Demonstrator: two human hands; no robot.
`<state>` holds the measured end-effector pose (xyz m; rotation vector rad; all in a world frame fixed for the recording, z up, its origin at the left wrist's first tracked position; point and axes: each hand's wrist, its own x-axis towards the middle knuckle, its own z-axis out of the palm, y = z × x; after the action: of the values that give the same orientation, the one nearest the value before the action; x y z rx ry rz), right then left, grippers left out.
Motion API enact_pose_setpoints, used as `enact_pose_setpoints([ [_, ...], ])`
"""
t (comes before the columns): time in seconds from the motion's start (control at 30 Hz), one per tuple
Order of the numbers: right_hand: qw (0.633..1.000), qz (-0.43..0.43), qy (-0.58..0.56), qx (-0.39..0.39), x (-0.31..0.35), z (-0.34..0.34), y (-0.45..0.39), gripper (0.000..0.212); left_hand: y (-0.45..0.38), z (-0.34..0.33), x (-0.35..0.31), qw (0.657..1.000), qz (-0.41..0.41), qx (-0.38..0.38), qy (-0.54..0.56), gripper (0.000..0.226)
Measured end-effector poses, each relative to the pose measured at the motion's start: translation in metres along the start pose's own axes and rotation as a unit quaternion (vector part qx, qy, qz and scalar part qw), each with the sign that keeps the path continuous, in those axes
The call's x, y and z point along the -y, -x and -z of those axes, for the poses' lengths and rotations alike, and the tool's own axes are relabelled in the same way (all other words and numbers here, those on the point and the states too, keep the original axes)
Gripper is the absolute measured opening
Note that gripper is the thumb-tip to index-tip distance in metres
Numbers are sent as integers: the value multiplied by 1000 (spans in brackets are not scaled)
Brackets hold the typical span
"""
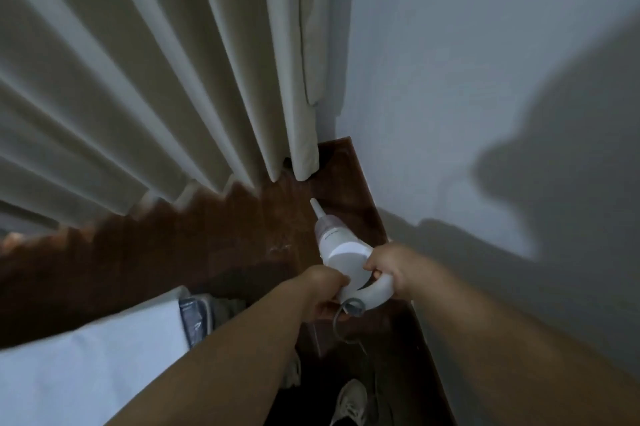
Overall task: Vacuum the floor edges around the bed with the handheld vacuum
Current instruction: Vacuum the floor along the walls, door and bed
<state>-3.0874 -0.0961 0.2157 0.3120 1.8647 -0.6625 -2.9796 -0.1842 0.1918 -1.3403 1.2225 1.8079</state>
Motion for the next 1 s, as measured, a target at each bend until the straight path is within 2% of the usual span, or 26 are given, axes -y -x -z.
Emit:
enact_pose_setpoints([
  [0.13, 1000, 8, -24, 6, -33, -18, 23, 40, 30, 1, 35, 1000, -10, 1, -3, 39],
  [0.3, 999, 10, -47, 4, -68, -51, 46, 38, 56, 13, 80, 1000, -13, 4, -1, 35],
  [0.5, 999, -3, -39, 18, -112, -95, 74, 44, 84, 25, 141, 1000, -13, 10, 15, 19],
  [0.8, 995, 11, -55, 80, -151, -144, 87, 37, 99, 49, 203, 998, -16, -45, 28, 21],
  [1.0, 996, 16, -45, 78, -209, -132, 94, 35, 100, 11, 250, 998, -7, -55, 19, 32],
])
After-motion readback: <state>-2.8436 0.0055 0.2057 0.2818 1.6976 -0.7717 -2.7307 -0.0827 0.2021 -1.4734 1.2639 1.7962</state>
